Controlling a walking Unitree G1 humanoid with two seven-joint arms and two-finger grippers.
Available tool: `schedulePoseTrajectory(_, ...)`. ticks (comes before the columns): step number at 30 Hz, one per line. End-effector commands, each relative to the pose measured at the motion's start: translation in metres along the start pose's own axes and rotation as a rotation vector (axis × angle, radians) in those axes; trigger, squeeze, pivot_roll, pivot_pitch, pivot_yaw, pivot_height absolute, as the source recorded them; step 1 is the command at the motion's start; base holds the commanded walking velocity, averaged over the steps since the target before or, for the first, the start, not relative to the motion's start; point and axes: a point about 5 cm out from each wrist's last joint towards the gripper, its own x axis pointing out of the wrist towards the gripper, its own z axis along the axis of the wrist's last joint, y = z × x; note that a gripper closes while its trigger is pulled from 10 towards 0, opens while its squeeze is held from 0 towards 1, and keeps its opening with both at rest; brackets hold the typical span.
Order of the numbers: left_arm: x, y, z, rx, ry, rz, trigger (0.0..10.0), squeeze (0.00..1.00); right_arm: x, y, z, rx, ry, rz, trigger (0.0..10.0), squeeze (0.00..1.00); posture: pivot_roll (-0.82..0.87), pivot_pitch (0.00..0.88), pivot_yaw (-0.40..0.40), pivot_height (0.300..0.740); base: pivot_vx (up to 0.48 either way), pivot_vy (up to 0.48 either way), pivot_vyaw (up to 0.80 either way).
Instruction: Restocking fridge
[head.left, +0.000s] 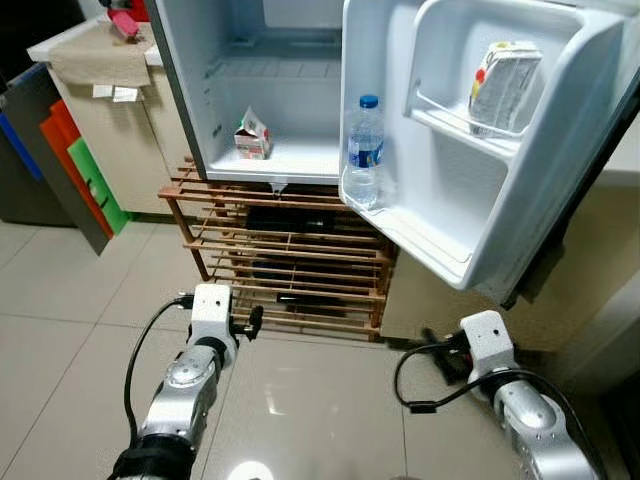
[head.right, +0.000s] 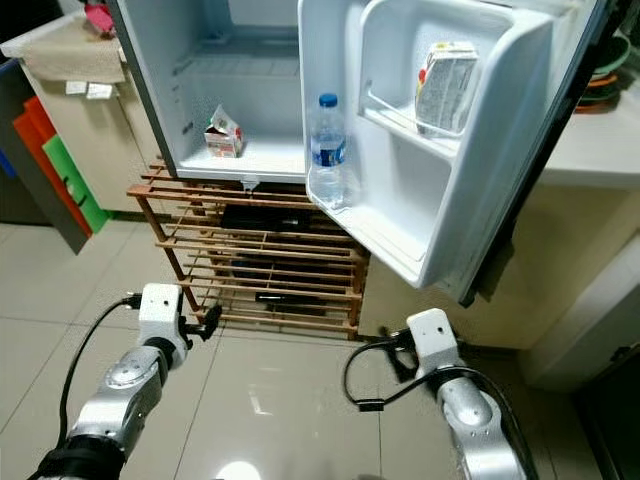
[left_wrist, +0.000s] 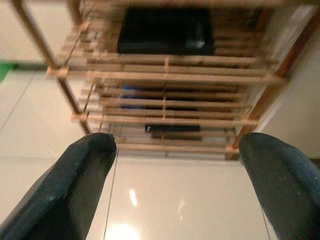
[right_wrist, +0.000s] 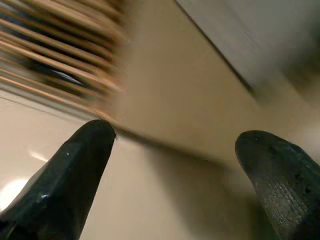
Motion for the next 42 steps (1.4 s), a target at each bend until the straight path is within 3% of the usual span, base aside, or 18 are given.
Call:
schedulePoseTrajectory(1, 0.002, -0.002, -0.005, 0.019, 0.030, -0.009, 10.0, 0.00, 0.002, -0.018, -0.004, -0.030, 0.033, -0.152, 10.0, 0.00, -0.18, 0.000, 0.053, 0.740, 0.000, 0.000, 0.00)
schedulePoseTrajectory(3, 0.004, 0.001, -0.015, 0.031, 0.086, -0.004, 10.0, 0.00, 0.004, -0.041, 0.010, -0.058, -0.026, -0.304, 10.0, 0.00, -0.17, 0.000, 0.051, 0.740, 0.000, 0.000, 0.00)
schedulePoseTrajectory(4, 0.004, 0.001, -0.015, 0.031, 0.086, -0.004, 10.0, 0.00, 0.004, -0.041, 0.010, -0.058, -0.026, -0.304, 10.0, 0.00, -0.17, 0.000, 0.051, 0.740, 0.000, 0.000, 0.00)
schedulePoseTrajectory(6, 0.002, 0.006, -0.025, 0.012, 0.130, 0.009, 10.0, 0.00, 0.006, -0.057, 0.023, -0.100, -0.064, -0.402, 10.0, 0.00, -0.16, 0.000, 0.048, 0.740, 0.000, 0.000, 0.00)
schedulePoseTrajectory(13, -0.001, 0.011, -0.041, 0.037, 0.226, 0.013, 10.0, 0.00, 0.010, -0.080, 0.039, -0.086, -0.102, -0.550, 10.0, 0.00, -0.16, 0.000, 0.045, 0.740, 0.000, 0.000, 0.00)
schedulePoseTrajectory(15, -0.005, 0.021, -0.056, 0.104, 0.309, 0.061, 10.0, 0.00, 0.010, -0.092, 0.061, -0.059, -0.183, -0.614, 10.0, 0.00, -0.16, 0.000, 0.047, 0.740, 0.000, 0.000, 0.00)
schedulePoseTrajectory(42, -0.005, 0.021, -0.056, 0.104, 0.309, 0.061, 10.0, 0.00, 0.010, -0.092, 0.061, -0.059, -0.183, -0.614, 10.0, 0.00, -0.16, 0.000, 0.047, 0.740, 0.000, 0.000, 0.00)
